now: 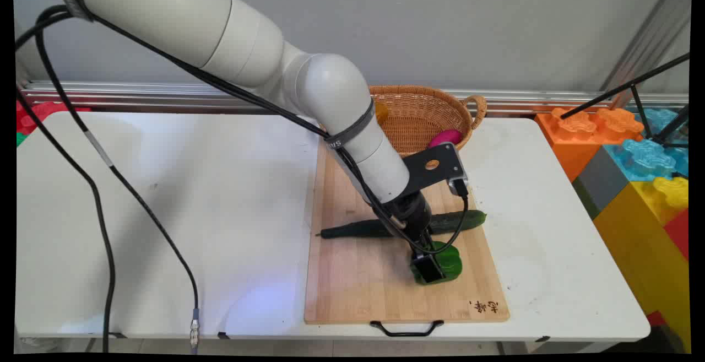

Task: Pick up the potato from the vegetable basket

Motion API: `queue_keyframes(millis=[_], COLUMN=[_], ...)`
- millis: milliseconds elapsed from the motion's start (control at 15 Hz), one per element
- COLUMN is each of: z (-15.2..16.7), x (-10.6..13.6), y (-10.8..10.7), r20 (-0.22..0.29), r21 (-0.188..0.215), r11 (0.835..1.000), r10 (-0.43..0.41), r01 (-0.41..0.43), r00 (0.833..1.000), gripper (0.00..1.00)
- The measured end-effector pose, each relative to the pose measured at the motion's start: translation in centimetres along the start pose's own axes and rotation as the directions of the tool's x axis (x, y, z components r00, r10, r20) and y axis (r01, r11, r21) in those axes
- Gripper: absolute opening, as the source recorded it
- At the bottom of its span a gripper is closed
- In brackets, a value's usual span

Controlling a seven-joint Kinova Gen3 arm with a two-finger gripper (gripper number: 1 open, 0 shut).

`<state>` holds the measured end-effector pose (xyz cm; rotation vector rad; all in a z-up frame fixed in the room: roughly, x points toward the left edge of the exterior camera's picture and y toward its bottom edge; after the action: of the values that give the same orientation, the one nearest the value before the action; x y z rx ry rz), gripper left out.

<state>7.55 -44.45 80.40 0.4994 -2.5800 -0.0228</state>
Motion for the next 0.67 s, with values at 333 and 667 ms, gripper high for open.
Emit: queue_keyframes(millis=[333, 667], z=[-0.8, -3.6], x=[1.1, 3.2], y=[-1.0, -5.0], r20=[-0.02, -0.05], r21=[0.009, 0.09], r11=[1.0, 0.995], r10=[-0.012, -0.03], r01=[0.012, 0.035], r00=[1.0, 0.998], gripper=[1.0, 1.0])
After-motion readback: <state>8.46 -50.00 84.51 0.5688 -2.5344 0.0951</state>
